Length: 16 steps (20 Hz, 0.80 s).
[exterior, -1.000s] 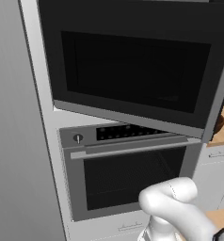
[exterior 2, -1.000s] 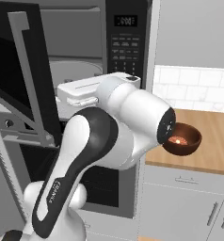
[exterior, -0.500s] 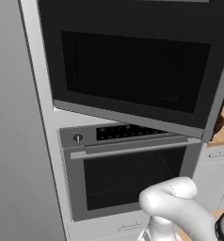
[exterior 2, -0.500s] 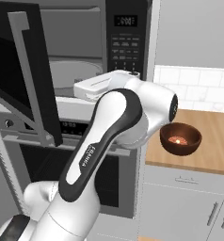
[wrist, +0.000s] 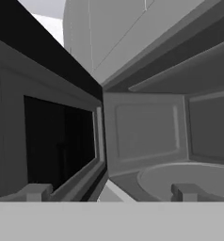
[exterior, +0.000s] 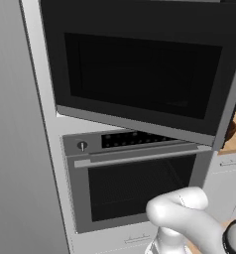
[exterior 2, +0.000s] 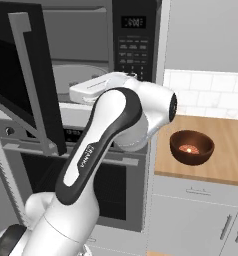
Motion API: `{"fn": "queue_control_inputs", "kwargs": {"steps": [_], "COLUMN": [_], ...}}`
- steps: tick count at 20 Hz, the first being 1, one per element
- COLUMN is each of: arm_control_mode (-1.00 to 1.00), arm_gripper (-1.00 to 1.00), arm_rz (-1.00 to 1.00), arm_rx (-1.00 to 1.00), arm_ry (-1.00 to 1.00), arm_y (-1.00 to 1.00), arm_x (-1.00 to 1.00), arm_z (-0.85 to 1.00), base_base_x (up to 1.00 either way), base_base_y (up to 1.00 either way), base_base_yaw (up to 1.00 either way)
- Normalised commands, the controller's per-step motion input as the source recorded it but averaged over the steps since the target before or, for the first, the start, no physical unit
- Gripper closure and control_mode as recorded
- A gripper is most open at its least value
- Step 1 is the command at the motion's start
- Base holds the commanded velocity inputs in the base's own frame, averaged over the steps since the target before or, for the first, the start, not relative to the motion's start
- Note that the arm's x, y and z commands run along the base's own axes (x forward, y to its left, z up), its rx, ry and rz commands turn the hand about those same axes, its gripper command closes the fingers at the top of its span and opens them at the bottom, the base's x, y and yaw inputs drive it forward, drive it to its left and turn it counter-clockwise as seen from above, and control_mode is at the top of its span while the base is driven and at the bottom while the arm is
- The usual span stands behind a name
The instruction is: Open the microwave, place the bowl with waffle inside the microwave, then close the microwave door and turn it on.
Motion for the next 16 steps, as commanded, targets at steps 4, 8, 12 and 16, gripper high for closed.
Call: {"fn": "queue_control_inputs", "kwargs": {"steps": [4, 8, 12, 16], "arm_control_mode": [-1.00, -1.00, -1.00, -1.00], "arm_gripper": [-1.00, -1.00, -1.00, -1.00], "arm_rz": [0.01, 0.08, 0.17, 0.14], "arm_rx": [-0.01, 0.00, 0.00, 0.00], "arm_ry": [0.00, 0.00, 0.00, 0.00], "arm_y": [0.42, 0.18, 0.12, 0.31], "arm_x": [-0.20, -0.10, -0.37, -0.54], "arm_z": [0.00, 0.00, 0.00, 0.00], "base_base_x": [0.00, 0.00, 0.00, 0.00], "base_base_y": [0.00, 0.00, 0.00, 0.00], "base_base_yaw": [0.00, 0.00, 0.00, 0.00]}}
